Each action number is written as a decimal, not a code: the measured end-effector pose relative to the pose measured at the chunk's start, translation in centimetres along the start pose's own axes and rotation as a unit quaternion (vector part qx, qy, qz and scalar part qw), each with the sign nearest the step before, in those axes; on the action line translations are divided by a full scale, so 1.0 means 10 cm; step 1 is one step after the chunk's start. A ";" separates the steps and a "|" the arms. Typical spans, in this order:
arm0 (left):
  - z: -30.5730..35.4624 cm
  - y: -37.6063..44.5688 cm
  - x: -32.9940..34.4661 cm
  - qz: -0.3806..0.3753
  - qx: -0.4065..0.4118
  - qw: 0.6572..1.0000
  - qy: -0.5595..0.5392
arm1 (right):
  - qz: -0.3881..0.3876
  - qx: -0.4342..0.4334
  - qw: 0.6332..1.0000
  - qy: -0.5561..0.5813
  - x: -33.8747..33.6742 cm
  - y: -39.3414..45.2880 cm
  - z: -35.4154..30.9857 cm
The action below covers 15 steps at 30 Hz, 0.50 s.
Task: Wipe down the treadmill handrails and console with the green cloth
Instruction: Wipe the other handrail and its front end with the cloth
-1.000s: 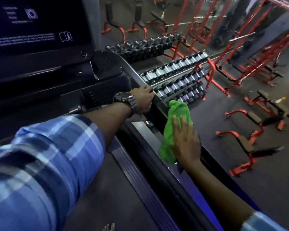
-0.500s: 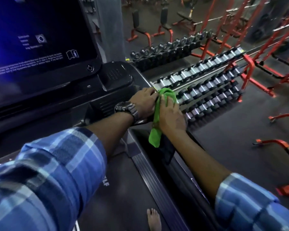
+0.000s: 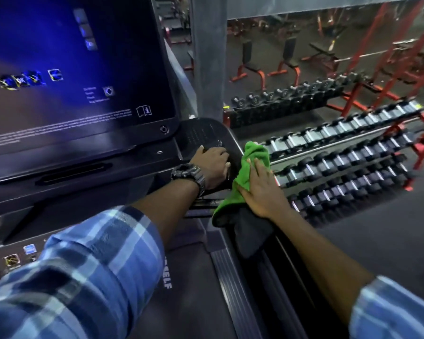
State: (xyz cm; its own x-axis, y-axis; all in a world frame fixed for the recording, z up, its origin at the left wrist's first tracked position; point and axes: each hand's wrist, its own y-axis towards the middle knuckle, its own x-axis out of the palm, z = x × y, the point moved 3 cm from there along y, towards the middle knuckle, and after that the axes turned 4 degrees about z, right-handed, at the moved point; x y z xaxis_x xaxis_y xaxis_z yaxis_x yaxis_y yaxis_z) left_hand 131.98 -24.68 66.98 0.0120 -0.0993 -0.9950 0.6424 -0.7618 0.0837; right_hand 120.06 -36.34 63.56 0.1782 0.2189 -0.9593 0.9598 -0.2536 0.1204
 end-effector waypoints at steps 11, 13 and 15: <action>-0.54 -0.22 -0.09 0.017 -0.092 0.995 0.025 | -0.016 -0.087 0.996 0.001 0.16 1.54 -0.39; -0.53 -0.25 -0.12 0.025 -0.091 0.995 0.024 | -0.007 -0.082 0.997 0.006 0.18 1.72 -0.42; -0.52 -0.29 -0.17 0.021 -0.085 0.996 0.030 | -0.019 -0.101 0.995 -0.001 0.26 1.84 -0.49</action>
State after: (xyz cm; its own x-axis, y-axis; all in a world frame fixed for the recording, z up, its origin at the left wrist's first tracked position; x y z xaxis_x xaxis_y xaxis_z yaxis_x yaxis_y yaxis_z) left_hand 134.09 -18.91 68.16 0.0836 -0.0860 -0.9928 0.7607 -0.6380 0.1193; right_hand 139.24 -35.84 64.56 0.1416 0.2230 -0.9645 0.9897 -0.0516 0.1334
